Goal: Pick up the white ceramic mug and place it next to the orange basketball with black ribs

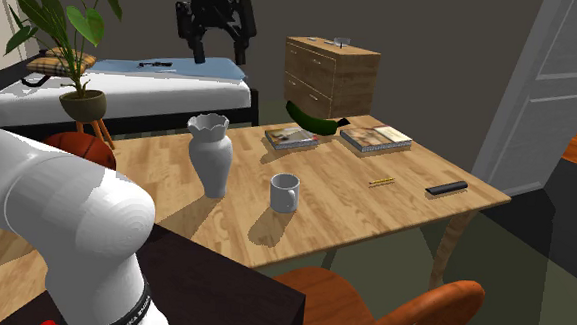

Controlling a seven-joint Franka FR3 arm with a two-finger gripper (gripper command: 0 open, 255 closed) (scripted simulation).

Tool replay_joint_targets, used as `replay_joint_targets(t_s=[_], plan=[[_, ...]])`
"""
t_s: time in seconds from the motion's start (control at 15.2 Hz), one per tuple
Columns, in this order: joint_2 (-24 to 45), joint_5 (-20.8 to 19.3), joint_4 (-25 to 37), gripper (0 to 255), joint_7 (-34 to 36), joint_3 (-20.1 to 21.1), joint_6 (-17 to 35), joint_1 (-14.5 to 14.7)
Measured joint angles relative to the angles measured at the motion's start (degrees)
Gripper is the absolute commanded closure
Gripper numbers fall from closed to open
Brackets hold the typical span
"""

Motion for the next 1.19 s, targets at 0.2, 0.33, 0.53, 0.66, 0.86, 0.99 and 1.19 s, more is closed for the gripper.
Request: replay_joint_targets(t_s=[0.2, 0.33, 0.53, 0.66, 0.86, 0.99, 1.19], plan=[[0.9, 0.24, -1.5, 0, 0.57, 0.14, 2.38, 0.03], [2.53, 0.55, -3.59, 0, 1.4, 0.33, 6.12, 0.07], [5.5, 0.87, -6.43, 0, 2.39, 0.42, 12.12, 0.05], [7.86, 0.89, -8.29, 0, 2.77, 0.22, 16.45, -0.11], [11.96, 1.22, -9.56, 0, 3.81, 0.43, 22.04, -0.08], [16.04, 1.37, -9.55, 0, 4.5, 0.55, 26.23, -0.1], [21.46, 1.67, -10.23, 0, 5.79, 0.96, 32.5, 0.04]])
